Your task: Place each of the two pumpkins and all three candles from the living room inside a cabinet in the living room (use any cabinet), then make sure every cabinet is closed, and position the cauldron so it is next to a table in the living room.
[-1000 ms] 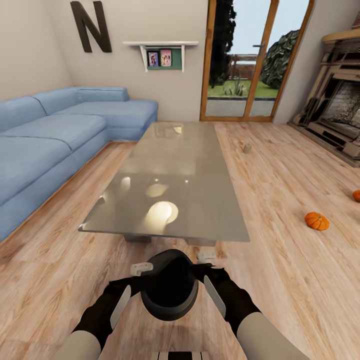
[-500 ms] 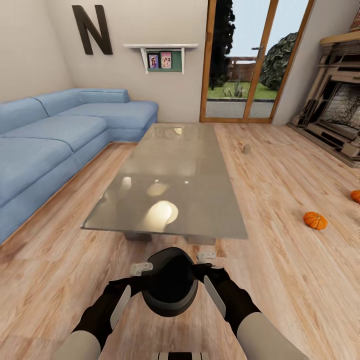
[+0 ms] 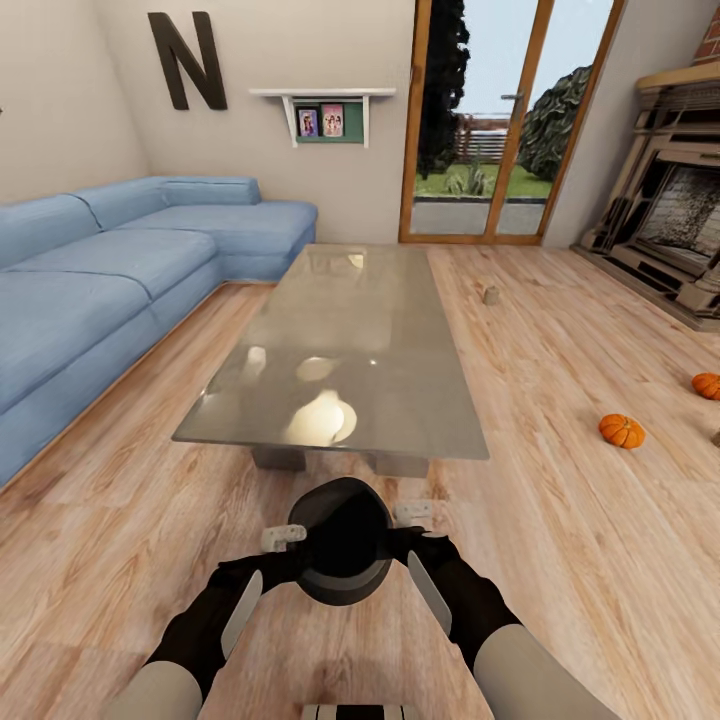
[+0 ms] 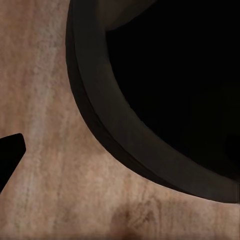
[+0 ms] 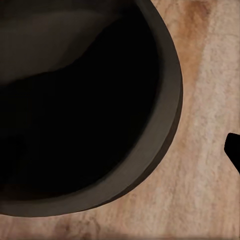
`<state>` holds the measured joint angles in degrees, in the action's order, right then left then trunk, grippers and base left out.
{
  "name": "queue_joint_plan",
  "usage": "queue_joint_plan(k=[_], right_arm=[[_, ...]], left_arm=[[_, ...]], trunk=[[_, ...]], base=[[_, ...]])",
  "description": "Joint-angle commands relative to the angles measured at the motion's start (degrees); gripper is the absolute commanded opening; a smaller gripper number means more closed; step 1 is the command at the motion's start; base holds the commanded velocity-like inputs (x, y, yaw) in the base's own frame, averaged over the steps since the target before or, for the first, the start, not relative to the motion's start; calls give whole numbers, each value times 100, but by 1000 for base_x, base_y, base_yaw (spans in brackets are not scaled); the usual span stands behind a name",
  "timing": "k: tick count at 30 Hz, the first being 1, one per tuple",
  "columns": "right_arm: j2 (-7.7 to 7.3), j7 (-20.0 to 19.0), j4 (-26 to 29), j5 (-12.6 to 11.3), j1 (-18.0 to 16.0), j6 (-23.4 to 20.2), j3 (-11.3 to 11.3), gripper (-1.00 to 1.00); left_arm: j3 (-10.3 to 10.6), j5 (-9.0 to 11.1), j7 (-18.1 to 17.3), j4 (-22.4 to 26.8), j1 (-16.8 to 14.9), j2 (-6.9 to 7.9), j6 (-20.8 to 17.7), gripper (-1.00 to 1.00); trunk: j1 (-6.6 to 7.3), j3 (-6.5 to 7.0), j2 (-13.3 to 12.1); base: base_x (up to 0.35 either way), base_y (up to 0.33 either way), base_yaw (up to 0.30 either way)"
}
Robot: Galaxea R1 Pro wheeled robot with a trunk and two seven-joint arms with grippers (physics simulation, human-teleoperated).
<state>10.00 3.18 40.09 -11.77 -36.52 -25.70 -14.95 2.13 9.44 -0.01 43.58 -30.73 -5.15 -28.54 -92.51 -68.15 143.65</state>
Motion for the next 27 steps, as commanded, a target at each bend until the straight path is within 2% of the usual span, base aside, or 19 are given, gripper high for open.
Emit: queue_joint_plan(k=[1, 12, 17, 27], right_arm=[[0, 33, 7, -51, -3, -23, -8, 100], [0, 33, 7, -54, -3, -23, -8, 100], [0, 33, 7, -54, -2, -23, -8, 100], [0, 33, 7, -54, -1, -23, -8, 100]], left_arm=[[7, 40, 5, 12, -2, 1, -29, 100], [9, 58, 1, 187, -1, -2, -125, 100], [-23, 65, -6, 194, -1, 4, -411, 100], [-37, 64, -7, 195, -3, 4, -458, 100]], trunk=[[1, -5, 2], [1, -5, 2], [14, 106, -5], [40, 328, -18]], base=[[-3, 0, 0], [0, 0, 0], [0, 0, 0], [0, 0, 0]])
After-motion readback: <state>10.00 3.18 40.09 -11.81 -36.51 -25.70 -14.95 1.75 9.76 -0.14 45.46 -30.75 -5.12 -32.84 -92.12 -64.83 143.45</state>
